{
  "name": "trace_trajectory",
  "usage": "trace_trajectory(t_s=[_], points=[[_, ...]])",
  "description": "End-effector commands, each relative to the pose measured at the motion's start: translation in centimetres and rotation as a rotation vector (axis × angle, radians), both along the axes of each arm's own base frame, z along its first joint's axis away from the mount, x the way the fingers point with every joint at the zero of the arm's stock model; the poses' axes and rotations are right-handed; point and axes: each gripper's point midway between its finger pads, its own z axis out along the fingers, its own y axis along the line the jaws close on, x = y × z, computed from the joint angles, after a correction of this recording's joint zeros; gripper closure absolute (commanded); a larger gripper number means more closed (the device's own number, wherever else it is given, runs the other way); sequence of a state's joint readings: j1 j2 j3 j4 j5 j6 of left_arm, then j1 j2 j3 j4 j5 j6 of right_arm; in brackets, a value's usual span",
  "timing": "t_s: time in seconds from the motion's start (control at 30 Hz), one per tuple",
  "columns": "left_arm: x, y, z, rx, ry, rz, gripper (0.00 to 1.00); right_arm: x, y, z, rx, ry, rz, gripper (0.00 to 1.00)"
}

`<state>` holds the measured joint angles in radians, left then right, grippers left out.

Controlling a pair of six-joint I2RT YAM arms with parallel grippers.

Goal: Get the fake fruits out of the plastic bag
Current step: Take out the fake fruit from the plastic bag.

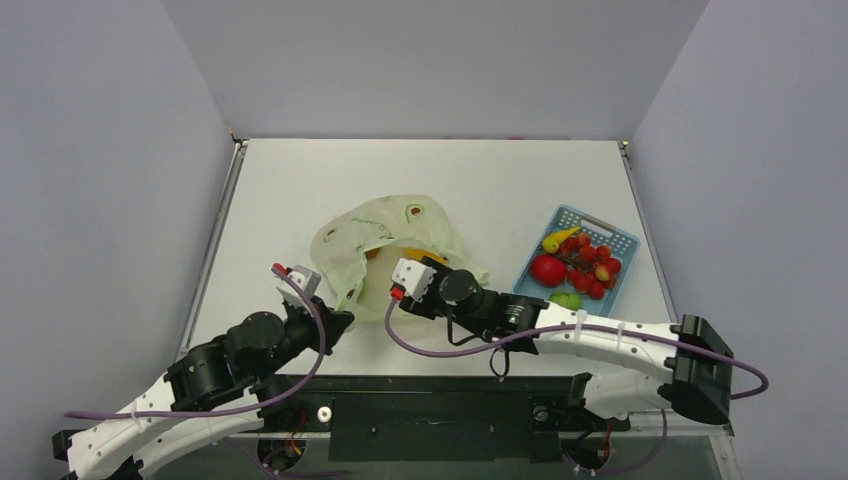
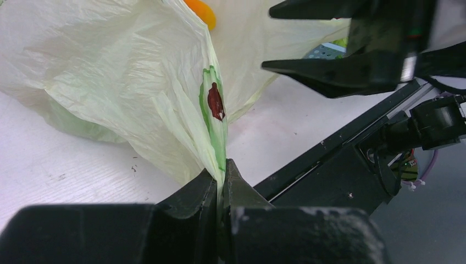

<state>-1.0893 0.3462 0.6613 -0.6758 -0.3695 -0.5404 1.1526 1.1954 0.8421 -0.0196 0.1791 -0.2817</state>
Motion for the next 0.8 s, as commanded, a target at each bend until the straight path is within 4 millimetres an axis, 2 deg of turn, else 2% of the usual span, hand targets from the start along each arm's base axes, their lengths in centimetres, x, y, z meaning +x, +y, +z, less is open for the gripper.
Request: trace_trajectory(t_s=[0.0, 0.03, 0.07, 0.1, 0.13, 0.17, 0.2, 0.37, 0.5, 0.77], points=[[0.1, -0.4, 1.6, -0.06, -0.032, -0.005, 1.0, 2.4, 0.9, -1.5, -0.158, -0.108, -0.009, 0.55], [0.1, -0.4, 1.6, -0.063, -0.033, -0.006, 1.0, 2.7, 0.8, -1.9, -0.201, -0.107, -0.024, 0.56], [0.1, -0.4, 1.7, -0.064, -0.033, -0.005, 1.0, 3.1, 1.0, -3.4, -0.262, -0.101, -0.025, 0.57], [0.0, -0.4, 1.7, -0.066, -0.033, -0.006, 1.0, 3.8, 0.9, -3.1, -0.294, -0.11, -0.057, 0.58], [0.0, -0.4, 1.7, -0.065, -0.033, -0.005, 1.0, 4.3, 1.1, -4.6, -0.357, -0.105, -0.068, 0.6], [0.0, -0.4, 1.7, -0.067, -0.034, -0.007, 1.0, 5.0, 1.0, -4.2, -0.39, -0.118, -0.101, 0.6], [0.0, -0.4, 1.7, -0.066, -0.034, -0.007, 1.0, 5.4, 1.1, -5.7, -0.451, -0.115, -0.108, 0.6], [0.0, -0.4, 1.8, -0.068, -0.036, -0.007, 1.0, 8.0, 0.6, -9.1, -0.642, -0.149, -0.195, 0.58], [-0.1, -0.3, 1.9, -0.076, -0.04, -0.009, 1.0, 9.2, 0.2, -10.7, -0.672, -0.156, -0.24, 0.57], [0.0, -0.3, 1.9, -0.075, -0.04, -0.008, 1.0, 11.6, -0.6, -12.3, -0.635, -0.126, -0.305, 0.5]])
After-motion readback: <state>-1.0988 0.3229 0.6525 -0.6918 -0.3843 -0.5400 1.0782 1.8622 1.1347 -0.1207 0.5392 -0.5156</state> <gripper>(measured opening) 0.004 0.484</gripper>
